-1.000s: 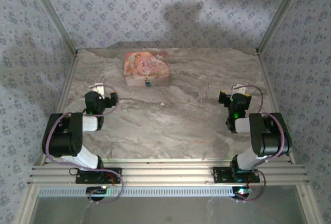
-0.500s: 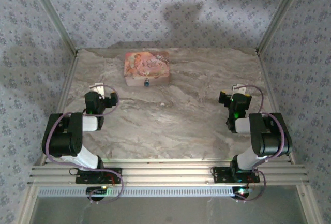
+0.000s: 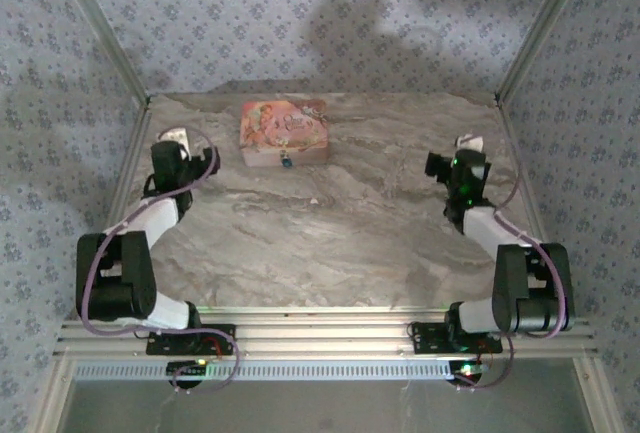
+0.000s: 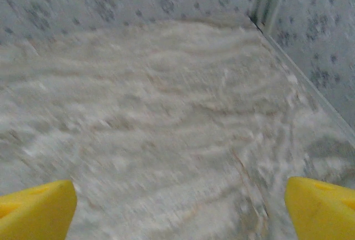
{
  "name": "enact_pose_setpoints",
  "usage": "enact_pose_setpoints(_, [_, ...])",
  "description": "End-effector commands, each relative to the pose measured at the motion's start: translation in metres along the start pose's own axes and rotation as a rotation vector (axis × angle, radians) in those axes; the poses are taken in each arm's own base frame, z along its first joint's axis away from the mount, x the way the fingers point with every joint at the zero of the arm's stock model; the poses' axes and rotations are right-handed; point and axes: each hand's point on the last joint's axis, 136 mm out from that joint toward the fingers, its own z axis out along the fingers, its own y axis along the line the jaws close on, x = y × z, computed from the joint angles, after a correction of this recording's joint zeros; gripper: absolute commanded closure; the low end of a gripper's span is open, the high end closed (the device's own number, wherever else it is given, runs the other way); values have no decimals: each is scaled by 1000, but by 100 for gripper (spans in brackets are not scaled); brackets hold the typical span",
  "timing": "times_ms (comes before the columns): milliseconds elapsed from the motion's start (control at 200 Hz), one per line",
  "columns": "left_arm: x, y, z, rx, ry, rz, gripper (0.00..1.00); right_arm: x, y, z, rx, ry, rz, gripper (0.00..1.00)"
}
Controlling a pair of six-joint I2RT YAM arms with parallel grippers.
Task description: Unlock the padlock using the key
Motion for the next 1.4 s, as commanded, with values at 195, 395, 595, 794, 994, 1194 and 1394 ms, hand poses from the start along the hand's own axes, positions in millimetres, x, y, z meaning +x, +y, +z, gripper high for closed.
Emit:
enact_pose_setpoints(195, [-26, -71, 20, 346, 253, -283, 2, -25, 164, 15, -265, 301, 109, 17])
enact_pose_setpoints(395, [-16, -87, 55, 424, 393, -361, 4, -2, 287, 52, -466, 486, 154, 18])
enact_pose_setpoints(595, [5, -103, 76, 517, 500, -408, 28, 19, 346, 83, -579, 579, 220, 28])
enact_pose_setpoints(794, [19, -117, 78, 549, 537, -400, 33, 50, 366, 85, -626, 665, 262, 40])
enact_pose_setpoints(994, [39, -134, 67, 567, 605, -391, 44, 81, 375, 53, -653, 721, 215, 44])
enact_pose_setpoints(1194, [74, -141, 29, 546, 659, -374, 46, 110, 371, 12, -654, 775, 187, 45])
enact_pose_setpoints(1394, [110, -134, -25, 497, 697, -339, 46, 141, 370, -37, -648, 838, 114, 45])
